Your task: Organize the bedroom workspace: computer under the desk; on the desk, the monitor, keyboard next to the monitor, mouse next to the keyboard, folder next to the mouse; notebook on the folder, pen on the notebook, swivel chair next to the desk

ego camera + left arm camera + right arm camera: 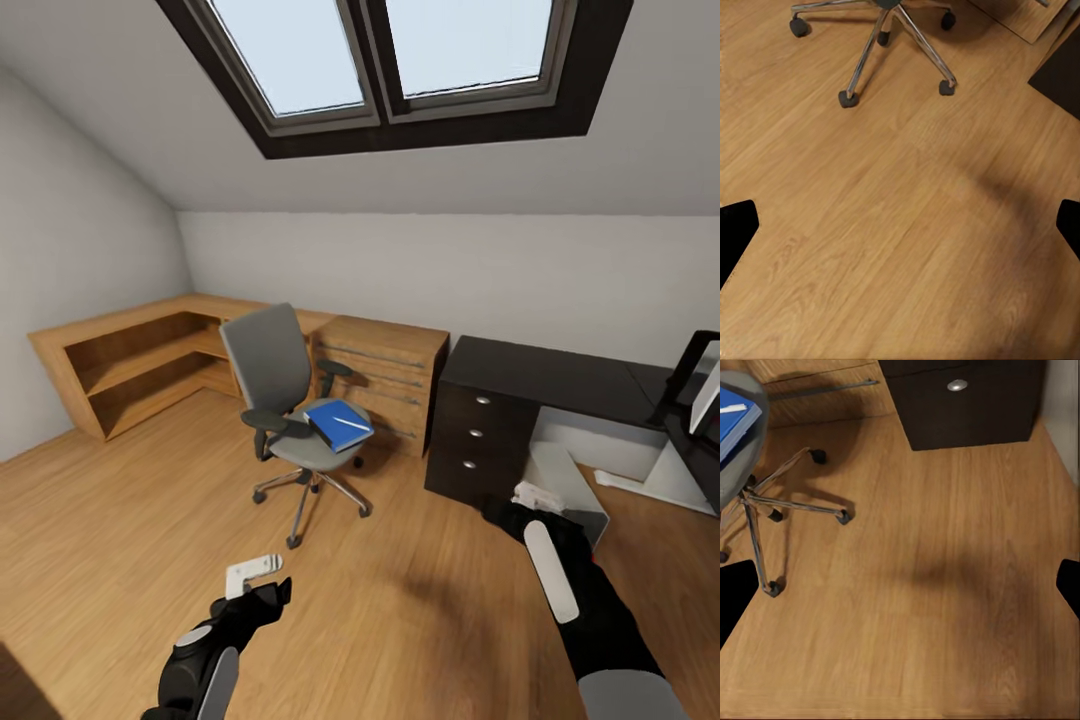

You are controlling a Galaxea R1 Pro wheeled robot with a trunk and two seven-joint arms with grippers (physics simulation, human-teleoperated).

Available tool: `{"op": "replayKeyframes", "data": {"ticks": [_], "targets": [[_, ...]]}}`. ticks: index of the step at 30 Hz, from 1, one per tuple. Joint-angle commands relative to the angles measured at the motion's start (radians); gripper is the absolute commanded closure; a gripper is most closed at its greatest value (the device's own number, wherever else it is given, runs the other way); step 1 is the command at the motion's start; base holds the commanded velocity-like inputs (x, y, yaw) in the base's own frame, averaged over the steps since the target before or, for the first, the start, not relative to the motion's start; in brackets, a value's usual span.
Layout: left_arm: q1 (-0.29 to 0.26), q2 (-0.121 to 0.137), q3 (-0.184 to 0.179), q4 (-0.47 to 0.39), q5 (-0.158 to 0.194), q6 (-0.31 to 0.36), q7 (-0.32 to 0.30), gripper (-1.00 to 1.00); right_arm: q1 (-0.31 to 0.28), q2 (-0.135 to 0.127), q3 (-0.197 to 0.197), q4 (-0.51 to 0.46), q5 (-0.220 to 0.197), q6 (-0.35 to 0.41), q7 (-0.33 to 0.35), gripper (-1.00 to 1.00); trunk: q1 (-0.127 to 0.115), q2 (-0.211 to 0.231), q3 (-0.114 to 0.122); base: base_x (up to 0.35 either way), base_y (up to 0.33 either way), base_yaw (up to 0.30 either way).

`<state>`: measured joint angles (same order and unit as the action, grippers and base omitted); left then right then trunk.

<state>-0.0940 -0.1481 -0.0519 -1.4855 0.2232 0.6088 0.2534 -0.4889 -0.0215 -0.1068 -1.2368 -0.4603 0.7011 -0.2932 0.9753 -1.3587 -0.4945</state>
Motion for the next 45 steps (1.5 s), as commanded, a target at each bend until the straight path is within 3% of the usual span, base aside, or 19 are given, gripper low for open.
{"op": "replayKeyframes", "data": {"ticks": [1, 3, 8, 19, 40, 45], "targets": [[0.0, 0.007, -0.001, 0.0, 0.01, 0.005, 0.009, -1.0, 0.021, 0.001, -0.002, -0.034, -0.011, 0.023, -0.017, -1.0, -0.004, 0.007, 0.002, 0.0, 0.0, 0.0], [0.0, 0.014, 0.0, 0.001, 0.009, 0.006, 0.013, -1.0, 0.088, 0.001, -0.003, -0.142, -0.01, 0.042, -0.022, -1.0, -0.012, 0.021, 0.008, 0.0, 0.0, 0.0], [0.0, 0.015, -0.003, 0.003, 0.013, 0.006, 0.079, -1.0, 0.143, 0.003, -0.001, -0.226, -0.012, 0.043, -0.021, -1.0, -0.019, 0.035, 0.015, 0.0, 0.0, 0.0], [0.0, 0.016, -0.009, 0.011, 0.01, 0.002, 0.096, -1.0, 0.15, 0.01, -0.001, -0.237, -0.02, 0.043, -0.021, -1.0, -0.019, 0.035, 0.015, -0.096, -0.024, -0.006], [0.0, 0.016, -0.009, 0.016, 0.01, 0.0, 0.098, -1.0, 0.15, 0.011, 0.0, -0.235, -0.018, 0.038, -0.023, -1.0, -0.019, 0.035, 0.006, -0.137, -0.313, -0.262], [0.0, 0.016, -0.009, 0.016, 0.013, 0.002, 0.098, -1.0, 0.15, 0.01, -0.001, -0.243, -0.018, 0.041, -0.024, -1.0, -0.019, 0.035, 0.003, -0.021, -0.055, -0.119]]}}
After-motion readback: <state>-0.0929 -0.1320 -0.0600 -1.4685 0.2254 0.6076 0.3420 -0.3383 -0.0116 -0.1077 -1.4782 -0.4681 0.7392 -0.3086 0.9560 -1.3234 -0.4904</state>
